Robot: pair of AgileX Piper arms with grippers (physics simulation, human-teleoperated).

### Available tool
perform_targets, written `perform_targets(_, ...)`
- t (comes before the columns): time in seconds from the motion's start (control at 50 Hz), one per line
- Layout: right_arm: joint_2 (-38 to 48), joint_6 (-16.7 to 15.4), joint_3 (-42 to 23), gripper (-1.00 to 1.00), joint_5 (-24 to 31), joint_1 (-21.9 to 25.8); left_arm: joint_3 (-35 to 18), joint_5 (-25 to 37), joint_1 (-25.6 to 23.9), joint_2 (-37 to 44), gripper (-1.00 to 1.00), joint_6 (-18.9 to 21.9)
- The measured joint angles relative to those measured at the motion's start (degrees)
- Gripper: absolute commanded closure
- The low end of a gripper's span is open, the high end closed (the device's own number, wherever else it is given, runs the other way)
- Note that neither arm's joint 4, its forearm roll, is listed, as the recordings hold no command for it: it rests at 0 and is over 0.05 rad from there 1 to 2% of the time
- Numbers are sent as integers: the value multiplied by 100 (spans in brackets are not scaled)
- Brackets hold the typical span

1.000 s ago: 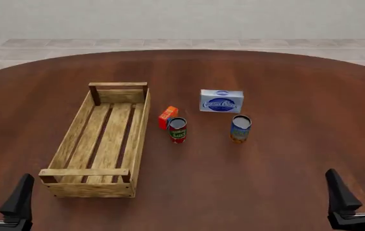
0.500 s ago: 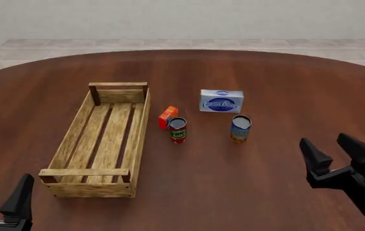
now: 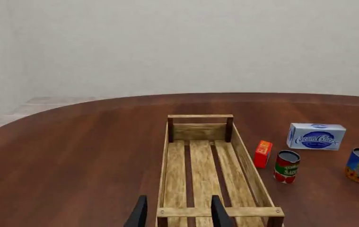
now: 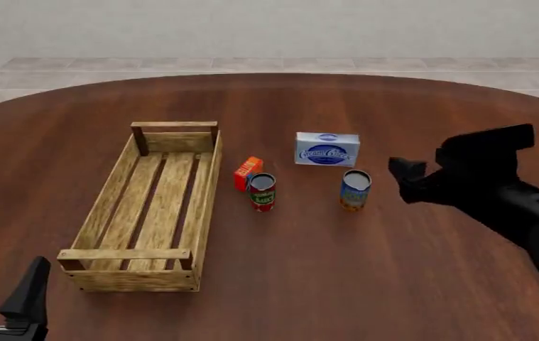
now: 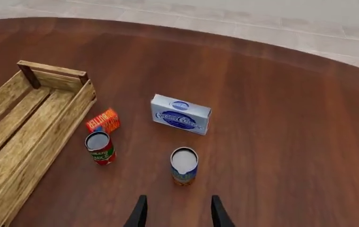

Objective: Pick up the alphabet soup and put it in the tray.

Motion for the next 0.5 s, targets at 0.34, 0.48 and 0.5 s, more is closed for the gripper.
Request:
perform_targets(0.34,1369,-66,-1130,-100,449,-27,0,0,0,0,-100,0)
perform_targets(0.48,1839,-61,-1362,-100,435,-48,0,0,0,0,-100,0)
perform_targets(0.5,1899,-60,-1387,-100,428,-50,0,0,0,0,-100,0)
